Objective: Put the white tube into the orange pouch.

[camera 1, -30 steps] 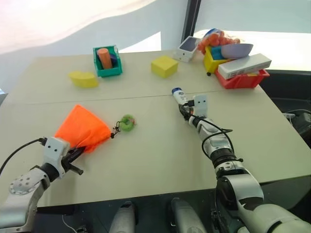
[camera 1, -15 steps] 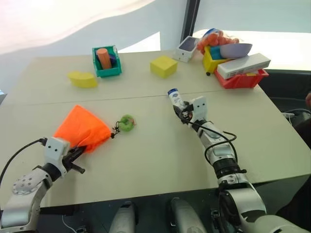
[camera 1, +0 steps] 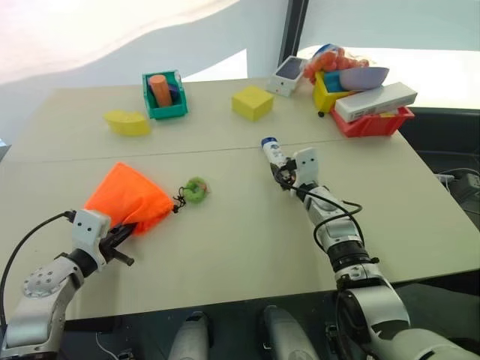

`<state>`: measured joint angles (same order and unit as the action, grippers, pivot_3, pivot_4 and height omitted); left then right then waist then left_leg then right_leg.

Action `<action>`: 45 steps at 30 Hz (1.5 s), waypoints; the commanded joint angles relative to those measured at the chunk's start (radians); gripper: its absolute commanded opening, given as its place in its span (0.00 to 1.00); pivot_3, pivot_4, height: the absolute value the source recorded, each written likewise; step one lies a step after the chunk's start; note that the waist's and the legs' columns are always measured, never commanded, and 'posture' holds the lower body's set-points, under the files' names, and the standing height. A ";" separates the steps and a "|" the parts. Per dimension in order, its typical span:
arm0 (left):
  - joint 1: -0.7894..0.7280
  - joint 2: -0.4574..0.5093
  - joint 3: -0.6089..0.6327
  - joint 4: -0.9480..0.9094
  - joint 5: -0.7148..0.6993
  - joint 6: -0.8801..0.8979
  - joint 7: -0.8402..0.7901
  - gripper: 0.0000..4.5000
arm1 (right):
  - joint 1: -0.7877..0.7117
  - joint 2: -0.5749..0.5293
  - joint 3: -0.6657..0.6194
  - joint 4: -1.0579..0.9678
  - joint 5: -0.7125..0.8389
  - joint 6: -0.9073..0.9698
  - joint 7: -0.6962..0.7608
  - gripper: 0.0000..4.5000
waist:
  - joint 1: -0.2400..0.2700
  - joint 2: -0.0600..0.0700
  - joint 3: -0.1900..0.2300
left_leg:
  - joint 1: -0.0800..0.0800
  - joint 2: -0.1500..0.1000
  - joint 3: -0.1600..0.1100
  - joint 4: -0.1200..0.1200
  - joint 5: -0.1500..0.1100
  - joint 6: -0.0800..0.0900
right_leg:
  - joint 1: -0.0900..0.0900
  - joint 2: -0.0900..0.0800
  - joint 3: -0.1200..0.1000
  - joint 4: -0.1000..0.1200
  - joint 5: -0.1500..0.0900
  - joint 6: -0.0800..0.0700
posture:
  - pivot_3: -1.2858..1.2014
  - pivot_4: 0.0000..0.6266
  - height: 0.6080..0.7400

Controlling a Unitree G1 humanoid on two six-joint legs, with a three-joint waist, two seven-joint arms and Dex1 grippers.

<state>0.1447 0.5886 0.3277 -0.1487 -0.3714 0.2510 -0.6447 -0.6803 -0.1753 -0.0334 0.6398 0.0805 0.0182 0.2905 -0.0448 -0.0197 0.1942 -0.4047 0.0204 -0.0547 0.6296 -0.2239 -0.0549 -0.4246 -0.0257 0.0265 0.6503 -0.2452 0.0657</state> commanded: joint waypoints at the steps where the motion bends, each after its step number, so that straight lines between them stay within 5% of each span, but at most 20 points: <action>1: 0.004 -0.001 0.014 -0.033 -0.006 -0.005 0.005 0.00 | -0.039 0.008 -0.008 0.046 -0.007 0.005 -0.021 0.61 | 0.000 0.000 0.000 | 0.000 0.000 0.000 0.000 0.000 0.000 | 0.000 0.000 0.000 0.000 0.000 0.000 | 0.52 0.24 1.00; 4: 0.008 -0.002 0.019 -0.037 -0.007 -0.004 0.007 0.00 | -0.049 0.011 -0.011 0.068 -0.003 -0.005 -0.026 0.61 | 0.000 0.000 0.000 | 0.000 0.000 0.000 0.000 0.000 0.000 | 0.000 0.000 0.000 0.000 0.000 0.000 | 0.52 0.24 1.00; 9: 0.010 -0.003 0.021 -0.042 -0.009 -0.004 0.010 0.00 | -0.047 0.015 -0.010 0.065 0.004 -0.011 -0.016 0.34 | 0.000 -0.001 0.000 | 0.000 0.000 0.000 0.000 0.000 0.000 | 0.000 0.000 0.000 0.000 0.000 0.000 | 0.52 0.24 1.00; 18: 0.003 -0.002 0.018 -0.047 -0.013 0.001 0.013 0.00 | -0.017 0.010 0.002 -0.001 -0.004 -0.026 -0.009 0.34 | 0.000 -0.001 0.000 | 0.000 0.000 0.000 0.000 0.000 0.000 | 0.000 0.000 0.000 0.000 0.000 0.000 | 0.52 0.24 1.00; 27: 0.001 0.004 0.064 -0.082 -0.085 0.053 0.009 0.00 | 0.292 -0.145 0.185 -0.646 0.205 0.162 0.506 0.34 | 0.004 0.000 0.000 | -0.001 0.001 -0.001 0.000 0.000 0.000 | -0.001 0.000 0.000 -0.001 0.001 0.003 | 0.52 0.24 1.00; 30: 0.000 0.010 0.075 -0.097 -0.112 0.078 -0.001 0.00 | 0.348 -0.169 0.282 -0.782 0.218 0.245 0.564 0.34 | 0.000 0.000 0.000 | -0.001 0.001 -0.001 0.000 0.000 0.000 | 0.000 0.000 0.000 -0.001 -0.001 0.000 | 0.52 0.24 1.00; 45: -0.001 0.060 0.116 -0.182 -0.187 0.176 -0.015 0.00 | 0.224 0.052 0.441 -0.628 0.101 0.260 0.489 0.34 | 0.003 -0.001 0.000 | -0.001 0.006 0.000 0.001 0.000 0.000 | -0.002 0.006 0.000 -0.002 0.000 -0.004 | 0.52 0.24 1.00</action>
<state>0.1435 0.6335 0.4147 -0.2920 -0.5440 0.4269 -0.6547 -0.4305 -0.1452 0.4089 0.0235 0.1752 0.2899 0.7805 -0.0421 -0.0204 0.1939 -0.4059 0.0269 -0.0549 0.6301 -0.2239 -0.0550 -0.4263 -0.0195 0.0262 0.6480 -0.2449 0.0610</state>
